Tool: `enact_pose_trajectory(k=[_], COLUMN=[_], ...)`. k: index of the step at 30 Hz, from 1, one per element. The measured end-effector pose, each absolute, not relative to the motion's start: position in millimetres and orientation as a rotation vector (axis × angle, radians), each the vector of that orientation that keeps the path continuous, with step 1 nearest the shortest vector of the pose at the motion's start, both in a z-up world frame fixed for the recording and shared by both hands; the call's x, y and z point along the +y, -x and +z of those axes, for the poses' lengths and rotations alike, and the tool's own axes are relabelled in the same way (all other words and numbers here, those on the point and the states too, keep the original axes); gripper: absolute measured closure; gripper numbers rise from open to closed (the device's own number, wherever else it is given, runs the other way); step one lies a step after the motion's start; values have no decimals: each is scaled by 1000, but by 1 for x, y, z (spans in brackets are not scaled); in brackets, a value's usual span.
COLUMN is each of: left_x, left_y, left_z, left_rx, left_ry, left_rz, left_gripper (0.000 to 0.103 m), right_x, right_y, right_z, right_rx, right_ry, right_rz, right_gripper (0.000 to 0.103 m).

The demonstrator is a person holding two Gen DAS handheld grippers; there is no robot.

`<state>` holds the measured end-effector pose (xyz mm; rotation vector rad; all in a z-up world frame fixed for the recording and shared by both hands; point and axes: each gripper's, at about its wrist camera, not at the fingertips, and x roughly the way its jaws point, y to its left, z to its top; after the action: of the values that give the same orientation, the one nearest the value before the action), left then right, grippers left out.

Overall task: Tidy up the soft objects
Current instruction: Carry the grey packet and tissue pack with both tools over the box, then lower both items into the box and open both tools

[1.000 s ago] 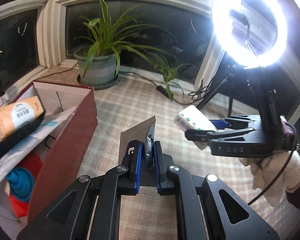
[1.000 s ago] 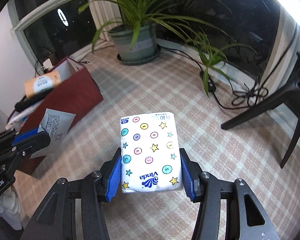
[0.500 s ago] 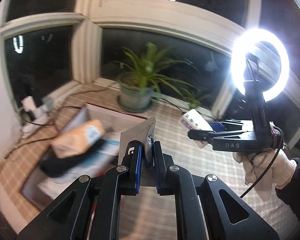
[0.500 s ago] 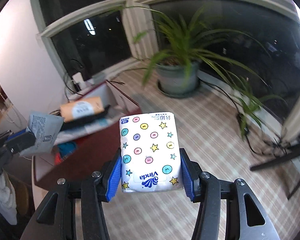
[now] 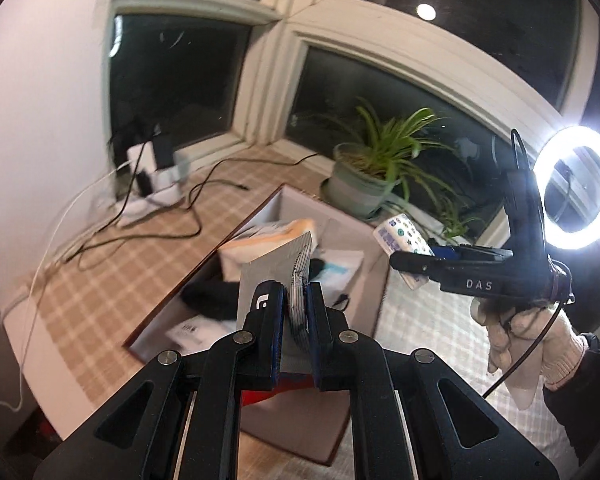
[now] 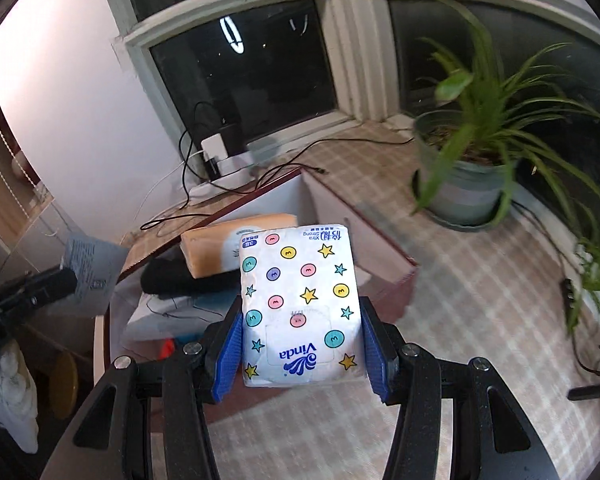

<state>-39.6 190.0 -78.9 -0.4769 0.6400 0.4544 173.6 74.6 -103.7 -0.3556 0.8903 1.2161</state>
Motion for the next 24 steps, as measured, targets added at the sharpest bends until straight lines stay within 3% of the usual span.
enact_pose_trajectory(k=[18, 21, 24], left_x=[201, 201, 201], left_y=[33, 32, 33], left_z=[-110, -111, -111], left_rx=[688, 694, 690], left_ry=[509, 505, 508], left_rz=[480, 474, 480], left_gripper=[91, 86, 69], right_x=[123, 123, 120], right_y=[-160, -159, -159], right_z=[-137, -136, -134], right_rx=[957, 955, 952], right_ry=[411, 410, 400], right_rz=[1194, 1197, 1198], right_gripper=[53, 47, 45])
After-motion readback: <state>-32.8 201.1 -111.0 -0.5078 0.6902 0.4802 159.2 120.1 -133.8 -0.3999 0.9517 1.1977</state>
